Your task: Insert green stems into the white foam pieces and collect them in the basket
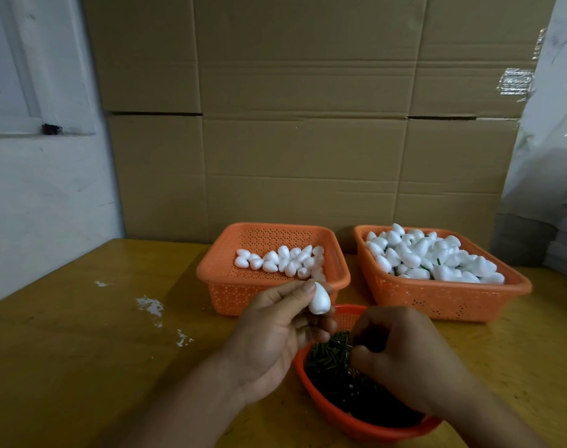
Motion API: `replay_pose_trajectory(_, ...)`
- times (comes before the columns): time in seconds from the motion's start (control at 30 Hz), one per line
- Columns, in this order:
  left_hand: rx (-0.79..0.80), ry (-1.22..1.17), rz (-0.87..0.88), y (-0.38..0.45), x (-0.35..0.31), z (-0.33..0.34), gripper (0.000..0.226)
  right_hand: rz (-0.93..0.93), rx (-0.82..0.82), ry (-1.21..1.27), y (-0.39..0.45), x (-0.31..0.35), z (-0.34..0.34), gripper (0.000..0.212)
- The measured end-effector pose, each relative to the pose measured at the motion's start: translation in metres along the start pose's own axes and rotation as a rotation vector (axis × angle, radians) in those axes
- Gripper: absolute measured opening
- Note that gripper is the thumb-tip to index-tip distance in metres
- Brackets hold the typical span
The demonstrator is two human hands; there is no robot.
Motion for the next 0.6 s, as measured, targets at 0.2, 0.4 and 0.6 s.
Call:
replay_pose_trajectory(0.2,0.012,-0.018,-0.049,-0.003,-0.002,0.003,0.022,-0.023,-0.079,0.174,-0.003,-0.004,-0.004,0.017)
replay_pose_trajectory(0.4,-0.012,-0.046,-0.095,-0.004,-0.004,0.003,0.024,-0.107,-0.257,0.348,-0.004,0.0,-0.012,0.029)
replay_pose_trajectory(0.6,-0.007,-0.048,-0.087,-0.006,-0.005,0.005,0.023,-0.321,-0.42,0.455,-0.012,0.017,-0.012,0.022)
Point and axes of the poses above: each hand's wrist, its own y-axis towards the middle knuckle, its own z-axis out of the palm, x = y × z, the point moved 3 cm from there along y, towards the middle knuckle, and after that the axes turned 3 degrees about -z, right-handed, at the moved point
